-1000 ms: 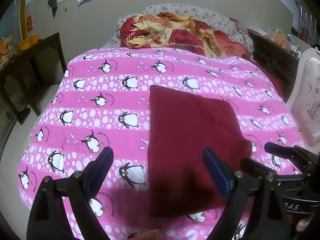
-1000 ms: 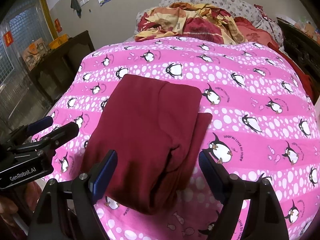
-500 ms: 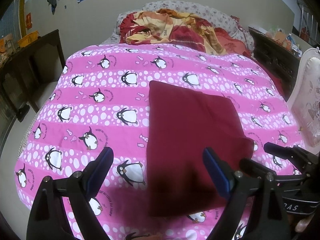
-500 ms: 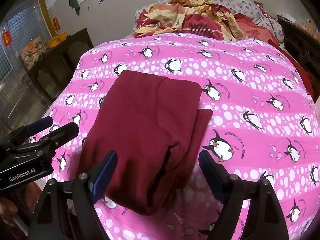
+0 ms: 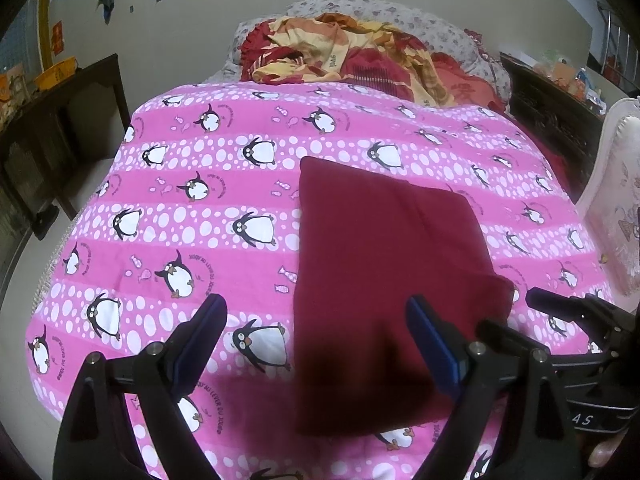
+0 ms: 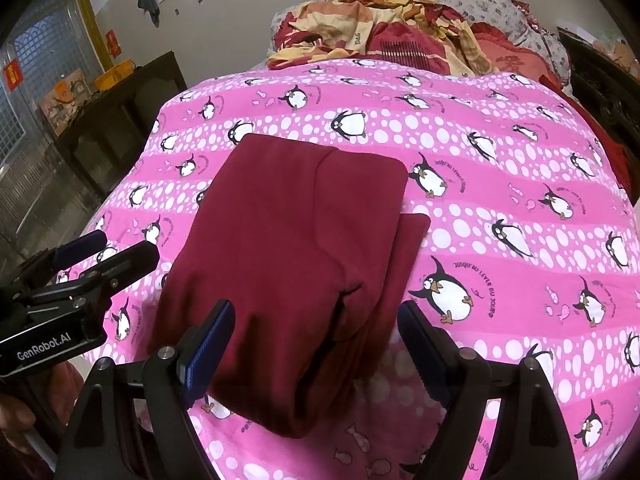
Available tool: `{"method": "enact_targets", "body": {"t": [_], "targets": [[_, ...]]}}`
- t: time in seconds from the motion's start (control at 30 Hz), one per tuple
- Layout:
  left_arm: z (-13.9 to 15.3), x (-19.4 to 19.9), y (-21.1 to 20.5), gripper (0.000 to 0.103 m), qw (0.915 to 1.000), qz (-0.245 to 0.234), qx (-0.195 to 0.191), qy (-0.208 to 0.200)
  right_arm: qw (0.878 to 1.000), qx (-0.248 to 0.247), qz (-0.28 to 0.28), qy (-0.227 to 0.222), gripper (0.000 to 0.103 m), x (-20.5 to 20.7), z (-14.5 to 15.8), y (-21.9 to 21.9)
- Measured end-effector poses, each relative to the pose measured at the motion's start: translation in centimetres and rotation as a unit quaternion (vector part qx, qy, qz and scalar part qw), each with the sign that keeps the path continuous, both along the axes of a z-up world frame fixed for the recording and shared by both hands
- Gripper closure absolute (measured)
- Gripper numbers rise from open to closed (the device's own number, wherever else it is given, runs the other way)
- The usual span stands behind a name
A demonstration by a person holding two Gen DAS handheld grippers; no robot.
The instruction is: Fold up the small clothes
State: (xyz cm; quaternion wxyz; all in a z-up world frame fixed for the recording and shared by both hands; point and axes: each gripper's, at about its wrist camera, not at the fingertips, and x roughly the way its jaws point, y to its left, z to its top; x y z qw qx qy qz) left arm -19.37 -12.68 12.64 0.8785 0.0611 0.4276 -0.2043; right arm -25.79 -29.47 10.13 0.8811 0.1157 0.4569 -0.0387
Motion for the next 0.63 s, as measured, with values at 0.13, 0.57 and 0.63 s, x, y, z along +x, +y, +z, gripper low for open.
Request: {"method": "enact_targets", "body": {"t": [0.13, 0.57, 0.63], "targets": [[-0.2, 0.1, -0.1, 0.013, 1.0, -0.002, 0.002, 0.0, 1.0, 0.0, -0.001, 0.004, 0.016, 0.2, -0.3, -0.1], [-0.8, 0.9, -0.1, 0.013, 1.0, 0.002, 0.001, 0.008, 1.0, 0.005, -0.001, 0.01, 0.016, 1.0, -0.8, -0.4], [-0.9, 1.3, 0.1, 0.013, 1.0, 0.006, 0.005, 0.006, 1.0, 0.013, -0.006, 0.006, 0.016, 1.1, -0.8, -1.0]]}}
